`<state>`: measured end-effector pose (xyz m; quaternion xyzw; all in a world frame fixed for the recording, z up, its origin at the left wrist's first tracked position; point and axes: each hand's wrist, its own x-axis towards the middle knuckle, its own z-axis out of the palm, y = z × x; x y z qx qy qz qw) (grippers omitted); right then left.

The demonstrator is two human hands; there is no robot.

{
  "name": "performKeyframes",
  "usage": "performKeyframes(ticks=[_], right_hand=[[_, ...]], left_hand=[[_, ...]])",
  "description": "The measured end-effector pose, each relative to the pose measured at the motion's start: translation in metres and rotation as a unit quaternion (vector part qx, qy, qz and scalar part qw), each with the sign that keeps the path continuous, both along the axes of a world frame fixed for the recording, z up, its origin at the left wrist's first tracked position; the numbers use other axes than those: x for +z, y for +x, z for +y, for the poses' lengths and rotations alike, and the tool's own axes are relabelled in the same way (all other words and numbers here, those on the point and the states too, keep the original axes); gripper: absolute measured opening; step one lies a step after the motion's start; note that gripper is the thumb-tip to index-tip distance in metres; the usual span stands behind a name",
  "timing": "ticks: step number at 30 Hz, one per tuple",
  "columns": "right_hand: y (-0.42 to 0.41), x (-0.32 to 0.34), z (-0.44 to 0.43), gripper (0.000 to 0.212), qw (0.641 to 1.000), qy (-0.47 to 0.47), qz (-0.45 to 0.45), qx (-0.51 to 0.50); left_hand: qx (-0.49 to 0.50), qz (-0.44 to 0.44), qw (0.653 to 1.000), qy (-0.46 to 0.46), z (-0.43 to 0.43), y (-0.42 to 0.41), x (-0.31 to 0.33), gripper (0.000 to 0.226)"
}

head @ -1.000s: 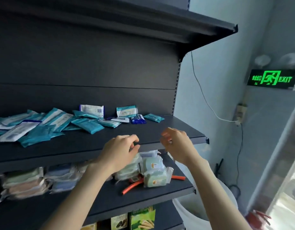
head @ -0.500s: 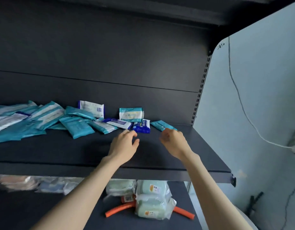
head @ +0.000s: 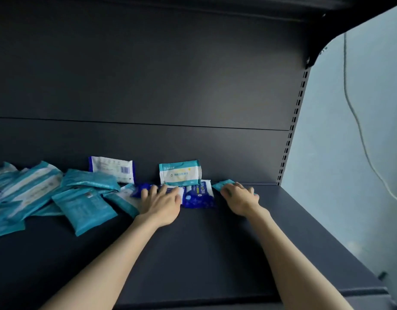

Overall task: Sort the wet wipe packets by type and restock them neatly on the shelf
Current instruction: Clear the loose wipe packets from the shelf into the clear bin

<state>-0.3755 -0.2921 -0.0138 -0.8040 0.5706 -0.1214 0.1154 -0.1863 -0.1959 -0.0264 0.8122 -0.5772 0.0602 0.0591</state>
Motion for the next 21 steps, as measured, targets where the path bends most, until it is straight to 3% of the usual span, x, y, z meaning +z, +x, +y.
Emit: performKeyframes(ticks=[3, 6, 9, 13, 16, 18, 21], right_hand=[[-0.002, 0.0, 0.0, 0.026, 0.998, -0.045, 0.004, -0.038], [-0.003, 0.002, -0.002, 0.055, 0.996, -0.017, -0.031, -0.086], [-0.007, 0.002, -0.007, 0.067, 0.989, 0.04, -0.089, -0.111], [-0.01, 0.001, -0.012, 0.05, 0.966, 0.078, -0.228, -0.091], [-0.006, 0.007, -0.006, 0.046, 0.939, 0.063, -0.333, -0.051], [0.004, 0.014, 0.002, 0.05, 0.91, 0.092, -0.404, -0.001], [0.029, 0.011, 0.003, 0.062, 0.935, 0.102, -0.338, 0.021]], left_hand=[[-0.043, 0.016, 0.999, 0.0, 0.0, 0.005, 0.008, 0.045], [-0.032, 0.026, 0.999, 0.024, 0.0, 0.01, 0.011, 0.053], [-0.006, 0.024, 0.999, 0.029, 0.001, 0.017, 0.013, 0.067], [-0.026, 0.119, 0.992, -0.013, 0.006, 0.024, 0.021, 0.07], [-0.051, 0.19, 0.978, -0.071, 0.009, 0.03, 0.022, 0.062], [-0.071, 0.228, 0.964, -0.116, 0.003, 0.035, 0.023, 0.045], [-0.091, 0.231, 0.959, -0.139, -0.016, 0.042, 0.029, 0.025]])
